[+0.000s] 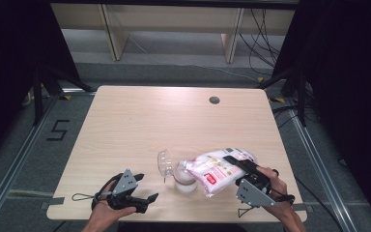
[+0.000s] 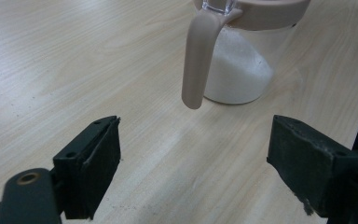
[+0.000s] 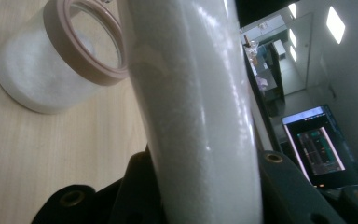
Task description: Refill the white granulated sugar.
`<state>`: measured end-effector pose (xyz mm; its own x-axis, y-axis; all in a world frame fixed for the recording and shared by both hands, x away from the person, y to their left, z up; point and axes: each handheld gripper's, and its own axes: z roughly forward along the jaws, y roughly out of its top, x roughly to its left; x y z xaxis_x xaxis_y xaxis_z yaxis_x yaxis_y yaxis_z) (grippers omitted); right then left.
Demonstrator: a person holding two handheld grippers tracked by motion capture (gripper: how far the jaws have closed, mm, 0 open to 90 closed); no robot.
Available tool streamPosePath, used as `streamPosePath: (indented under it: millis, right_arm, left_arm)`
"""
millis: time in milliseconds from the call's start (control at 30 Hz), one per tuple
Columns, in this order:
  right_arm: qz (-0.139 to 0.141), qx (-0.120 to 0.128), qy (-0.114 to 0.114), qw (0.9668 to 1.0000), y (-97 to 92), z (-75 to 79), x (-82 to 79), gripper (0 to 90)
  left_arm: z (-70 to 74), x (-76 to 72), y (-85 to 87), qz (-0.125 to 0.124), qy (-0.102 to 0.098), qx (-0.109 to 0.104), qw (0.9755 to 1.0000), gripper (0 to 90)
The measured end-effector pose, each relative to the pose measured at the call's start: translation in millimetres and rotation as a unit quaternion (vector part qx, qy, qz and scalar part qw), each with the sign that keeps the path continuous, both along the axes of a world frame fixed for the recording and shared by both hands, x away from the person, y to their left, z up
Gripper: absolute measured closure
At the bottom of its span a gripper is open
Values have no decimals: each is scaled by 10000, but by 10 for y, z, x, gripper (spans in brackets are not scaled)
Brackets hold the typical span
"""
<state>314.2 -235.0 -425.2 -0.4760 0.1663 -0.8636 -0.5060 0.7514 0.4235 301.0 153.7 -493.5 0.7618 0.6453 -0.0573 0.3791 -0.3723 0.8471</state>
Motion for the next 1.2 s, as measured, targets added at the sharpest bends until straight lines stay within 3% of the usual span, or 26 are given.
streamPosePath:
  millis: [33, 133, 167, 233, 267, 300, 433, 567, 667, 733, 800, 833, 867, 900, 933, 967, 1000, 1033, 1067, 1167, 1200]
  right_arm:
    - [-112, 255, 272, 9992, -17, -36, -3, 725]
    - [-81, 419, 344, 9985, -60, -37, 50, 728]
    - [-182, 615, 563, 9964, -78, -57, 41, 728]
    - [-240, 853, 710, 9935, -113, -73, 65, 730]
    - [-202, 855, 727, 9935, -127, -70, 88, 732]
    - [-289, 1029, 867, 9905, -144, -89, 87, 733]
    - [-391, 1295, 999, 9858, -192, -125, 144, 737]
    - [-392, 1244, 1049, 9859, -192, -158, 179, 743]
    - [-417, 1332, 1228, 9826, -182, -183, 188, 747]
    - [-383, 1360, 1183, 9829, -173, -196, 217, 750]
    - [-371, 1545, 1291, 9788, -175, -215, 236, 753]
    - [-328, 1741, 1502, 9727, -168, -233, 230, 754]
    - [-268, 1787, 1496, 9721, -176, -234, 251, 755]
    - [-273, 1902, 1557, 9689, -181, -245, 261, 756]
    - [-226, 1897, 1491, 9702, -192, -236, 283, 757]
    - [-240, 2052, 1649, 9644, -198, -257, 286, 758]
    - [-241, 2096, 1653, 9634, -203, -262, 294, 758]
    - [-288, 2199, 1741, 9594, -213, -278, 302, 758]
    - [-228, 2182, 1749, 9598, -214, -286, 315, 759]
    - [-213, 2330, 1860, 9543, -217, -320, 348, 759]
    - [-227, 2416, 1922, 9509, -218, -336, 352, 760]
  left_arm:
    - [-3, 4, 0, -1, -6, -12, 10000, 168]
    - [3, -3, 2, -6, -5, 3, 10000, 169]
    - [3, -4, 1, 11, -13, 4, 10000, 169]
    - [3, -4, 1, 9, -14, 4, 10000, 170]
    - [3, -5, 1, 12, -16, 4, 10000, 170]
    - [5, -4, 3, 10, -18, 6, 10000, 170]
    - [3, -3, 2, 13, -16, 3, 10000, 171]
    - [6, -1, 6, 16, -26, 28, 10000, 170]
    - [7, -2, 7, 15, -22, 30, 10000, 171]
    - [9, -6, 5, 2, -8, -5, 10000, 171]
    - [10, -5, 6, 11, -20, -14, 10000, 171]
    - [10, -4, 6, 16, -20, -14, 10000, 171]
    - [9, -4, 6, 8, -16, -10, 10000, 171]
    - [9, -5, 6, 7, -13, -3, 10000, 171]
    - [9, -6, 5, 6, -12, -6, 10000, 171]
    - [9, -5, 5, 6, -11, -4, 10000, 171]
    - [11, 1, 10, 5, -30, 41, 10000, 171]
    - [10, 1, 8, 4, -28, 34, 10000, 171]
    - [10, -3, 4, 2, -19, 4, 10000, 170]
    - [12, -3, 5, 1, -20, 15, 10000, 171]
    - [13, -4, 4, -3, -20, 12, 10000, 171]
